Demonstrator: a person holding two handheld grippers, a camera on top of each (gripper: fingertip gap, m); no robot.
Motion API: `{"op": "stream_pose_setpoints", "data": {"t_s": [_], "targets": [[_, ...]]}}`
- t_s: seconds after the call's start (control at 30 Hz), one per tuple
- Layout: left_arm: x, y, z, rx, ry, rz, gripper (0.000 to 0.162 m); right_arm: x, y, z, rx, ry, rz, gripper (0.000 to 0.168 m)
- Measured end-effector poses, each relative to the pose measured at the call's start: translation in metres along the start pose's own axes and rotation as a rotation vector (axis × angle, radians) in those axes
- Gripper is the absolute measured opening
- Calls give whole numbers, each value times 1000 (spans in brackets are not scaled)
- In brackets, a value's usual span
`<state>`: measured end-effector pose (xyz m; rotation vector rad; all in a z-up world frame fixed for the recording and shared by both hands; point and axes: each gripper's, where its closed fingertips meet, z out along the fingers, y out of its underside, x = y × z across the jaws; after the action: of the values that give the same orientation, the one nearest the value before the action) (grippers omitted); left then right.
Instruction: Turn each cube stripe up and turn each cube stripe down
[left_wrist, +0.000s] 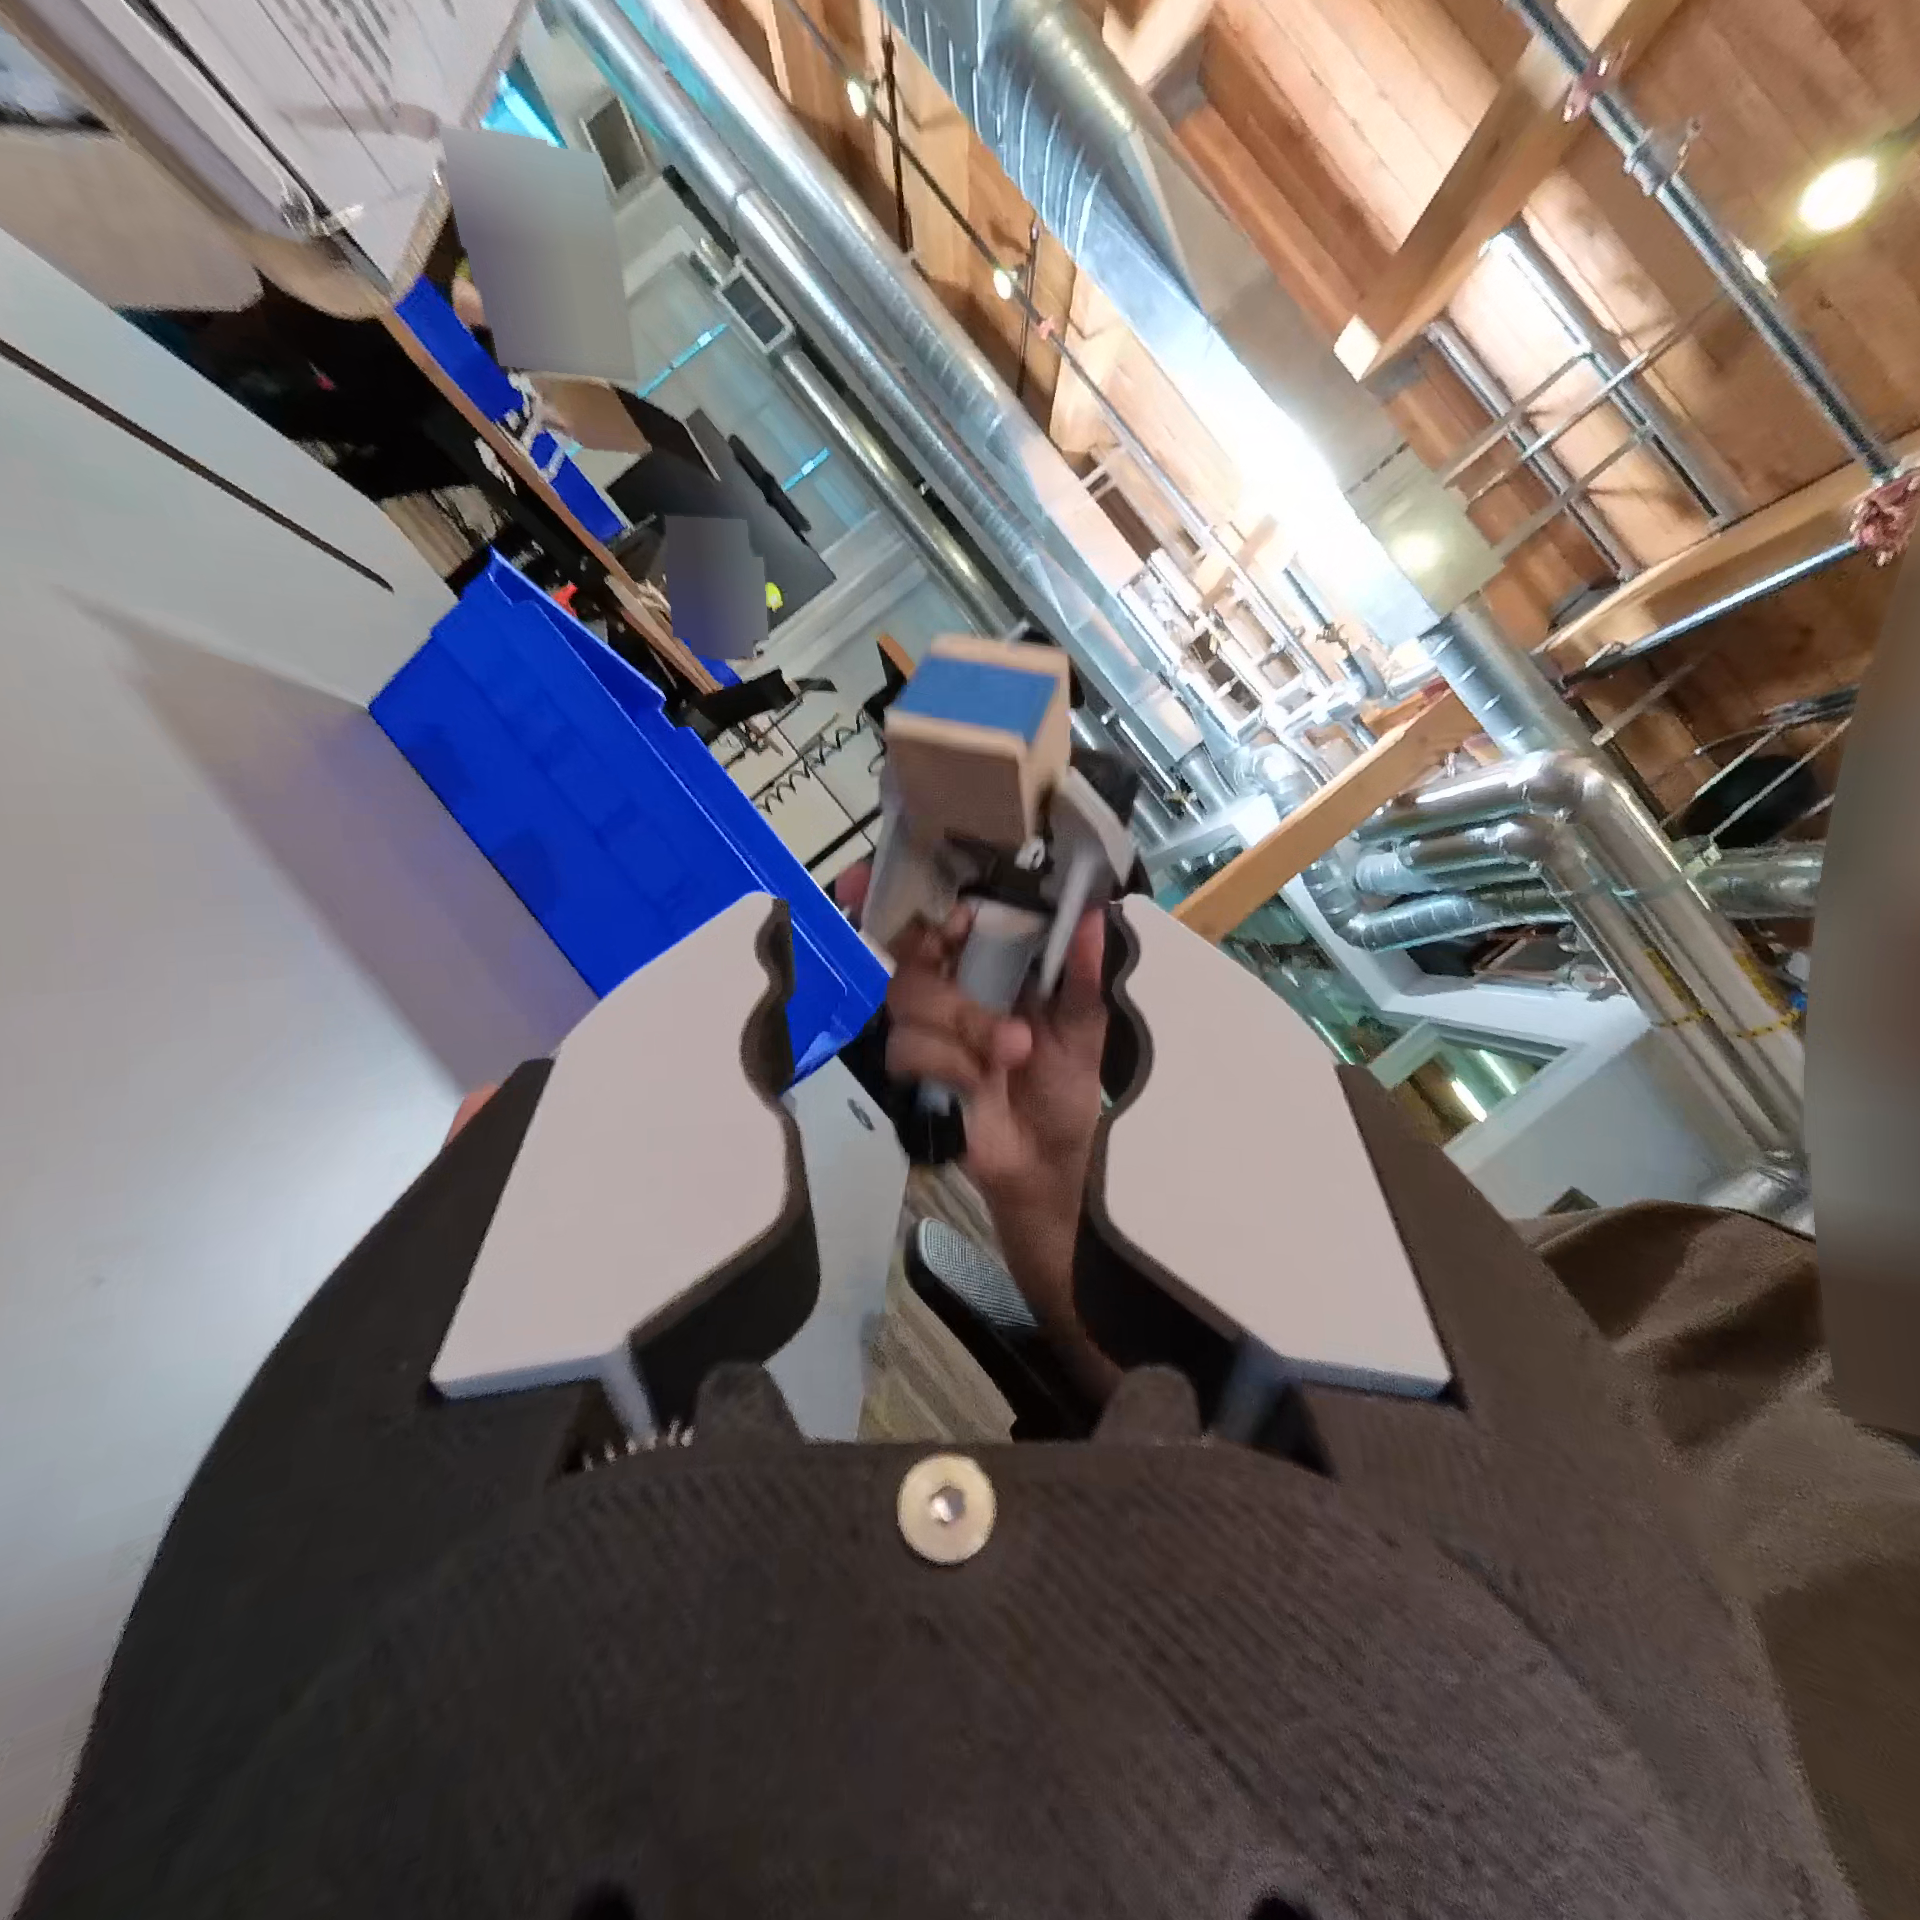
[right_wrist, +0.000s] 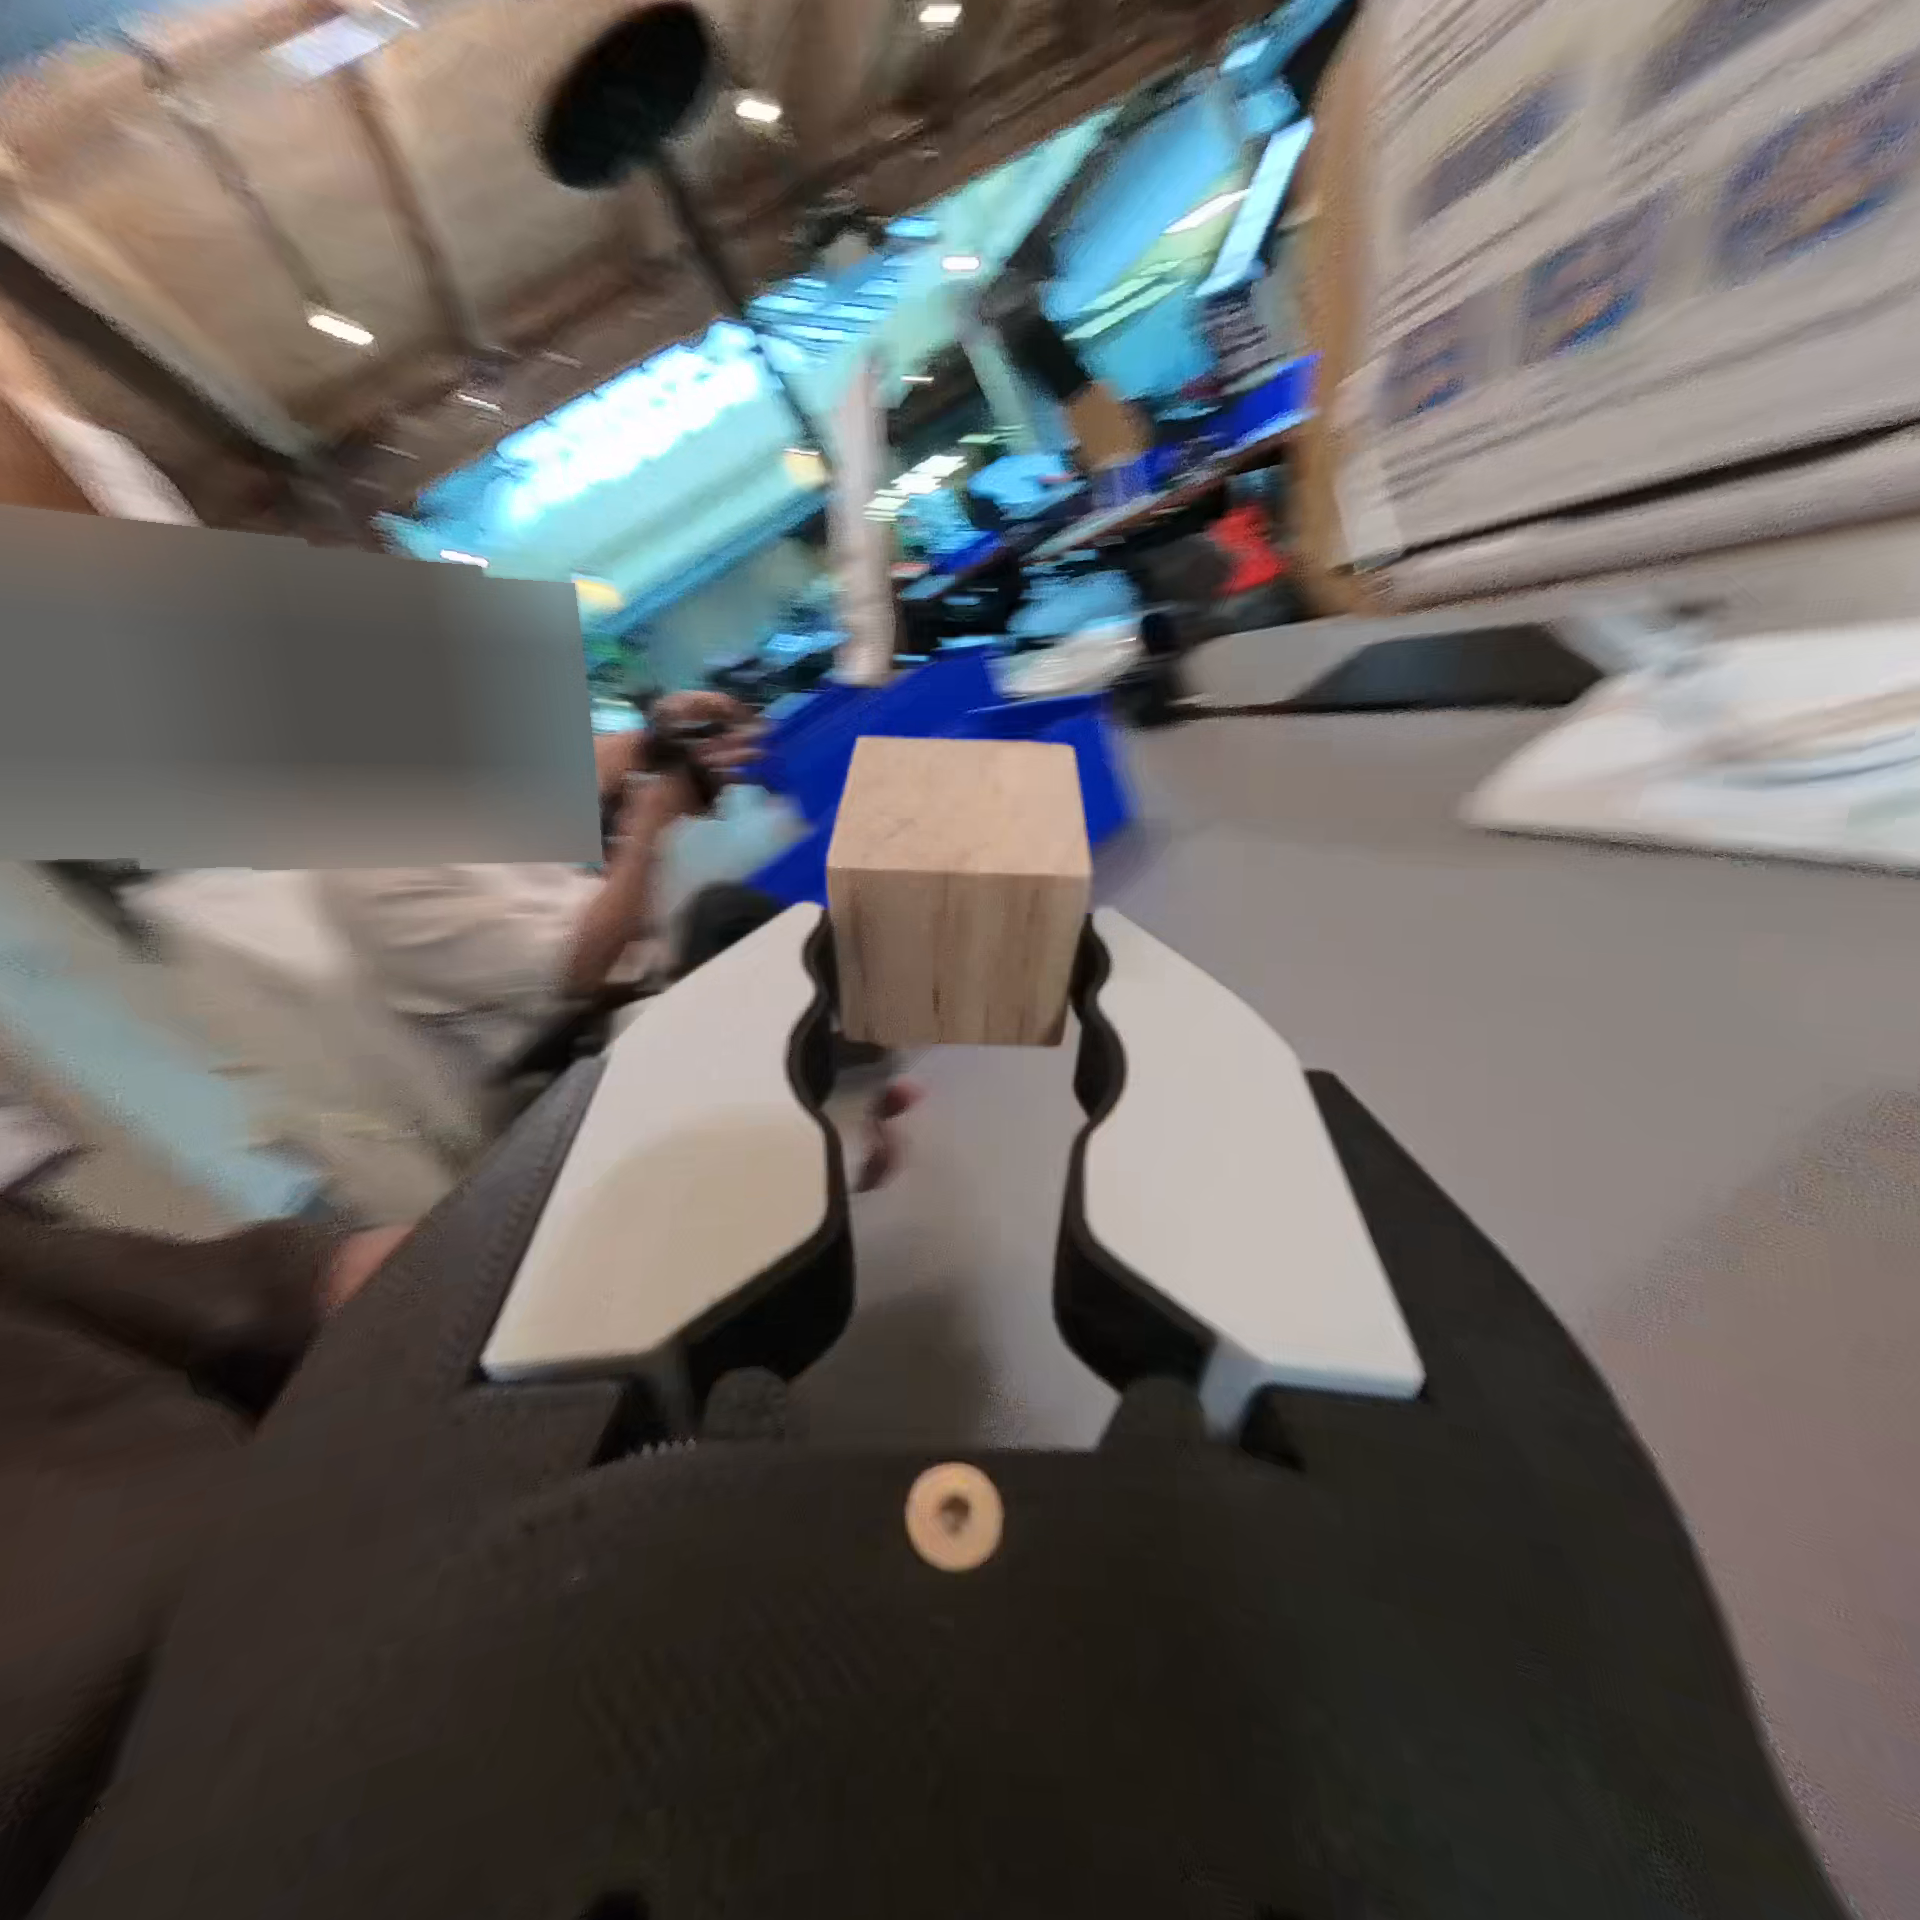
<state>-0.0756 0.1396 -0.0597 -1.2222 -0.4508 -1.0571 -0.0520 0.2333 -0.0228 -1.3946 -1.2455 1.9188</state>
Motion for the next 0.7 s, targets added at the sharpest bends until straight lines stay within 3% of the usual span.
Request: {"op": "stream_pose_setpoints", "data": {"t_s": [0.13,0.27,0.4,0.7], "targets": [[-2,20,26,-96,44,-32,57,104,-60,-73,-152,498,-267,44],[-5,48,52,-237,78,-7,58,225,-54,-145,-576,929,-318,45],[-16,70,67,-371,83,10,58,290,-14,-175,-935,1013,-70,45],[-28,72,75,-435,147,-107,57,326,5,-185,-1188,1038,139,46]]}}
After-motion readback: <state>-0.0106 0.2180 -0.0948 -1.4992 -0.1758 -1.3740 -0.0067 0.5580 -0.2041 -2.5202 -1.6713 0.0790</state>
